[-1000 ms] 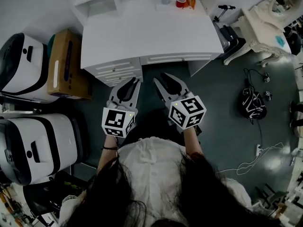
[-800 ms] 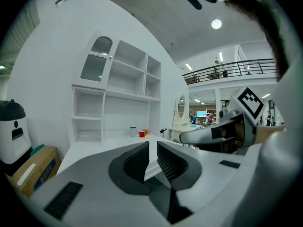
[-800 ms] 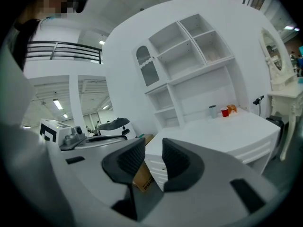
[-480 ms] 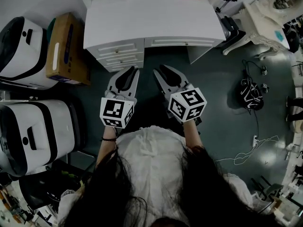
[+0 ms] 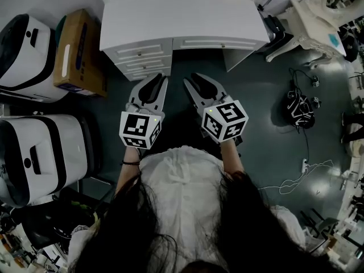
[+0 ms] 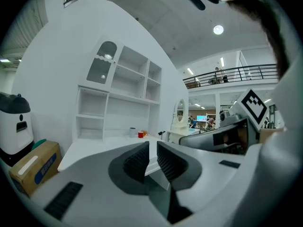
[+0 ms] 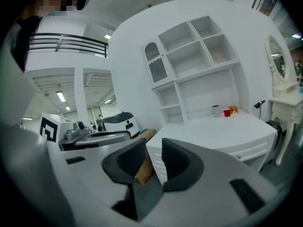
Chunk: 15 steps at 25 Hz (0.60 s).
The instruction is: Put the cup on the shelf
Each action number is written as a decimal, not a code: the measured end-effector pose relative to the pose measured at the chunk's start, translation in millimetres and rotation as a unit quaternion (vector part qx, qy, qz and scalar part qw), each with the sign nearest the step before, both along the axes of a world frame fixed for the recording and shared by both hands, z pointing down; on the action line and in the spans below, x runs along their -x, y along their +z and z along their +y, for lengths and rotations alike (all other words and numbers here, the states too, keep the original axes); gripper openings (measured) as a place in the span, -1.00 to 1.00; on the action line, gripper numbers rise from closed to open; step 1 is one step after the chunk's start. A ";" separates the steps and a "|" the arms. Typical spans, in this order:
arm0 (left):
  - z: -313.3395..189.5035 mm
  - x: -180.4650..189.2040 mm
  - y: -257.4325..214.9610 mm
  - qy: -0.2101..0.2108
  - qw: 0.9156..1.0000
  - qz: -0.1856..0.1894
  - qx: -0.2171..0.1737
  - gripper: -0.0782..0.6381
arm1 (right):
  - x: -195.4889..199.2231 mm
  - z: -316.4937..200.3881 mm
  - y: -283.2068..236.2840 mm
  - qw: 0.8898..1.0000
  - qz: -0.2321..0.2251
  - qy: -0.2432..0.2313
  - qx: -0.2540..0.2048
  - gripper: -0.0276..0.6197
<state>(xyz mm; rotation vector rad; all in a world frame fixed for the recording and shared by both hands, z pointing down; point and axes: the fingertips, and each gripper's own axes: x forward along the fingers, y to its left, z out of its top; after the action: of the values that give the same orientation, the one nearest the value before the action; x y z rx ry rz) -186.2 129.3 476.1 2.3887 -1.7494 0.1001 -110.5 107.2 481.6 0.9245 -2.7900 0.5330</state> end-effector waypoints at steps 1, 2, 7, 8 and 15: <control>0.6 -1.3 0.1 0.001 1.000 0.000 0.000 -0.61 | -1.3 0.9 0.0 1.000 0.000 0.001 0.000 -0.55; 1.1 -2.6 0.2 0.002 1.000 -0.001 0.001 -0.61 | -2.6 1.7 0.2 1.000 0.000 0.002 0.000 -0.55; 2.2 -9.6 -0.3 0.009 1.000 -0.004 -0.002 -0.61 | -8.5 4.0 1.4 1.000 0.002 0.007 -0.002 -0.55; 1.9 -11.1 -0.7 0.009 1.000 -0.004 -0.002 -0.61 | -9.6 3.7 1.2 1.000 0.002 0.008 -0.003 -0.55; 0.7 -17.8 -1.5 0.012 1.000 -0.006 -0.002 -0.61 | -17.3 3.4 2.1 1.000 0.000 0.013 0.000 -0.55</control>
<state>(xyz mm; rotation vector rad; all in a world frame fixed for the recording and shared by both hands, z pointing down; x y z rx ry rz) -168.4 130.0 474.7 2.4174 -1.7265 0.1137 -93.1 110.6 483.7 0.9626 -2.7820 0.5357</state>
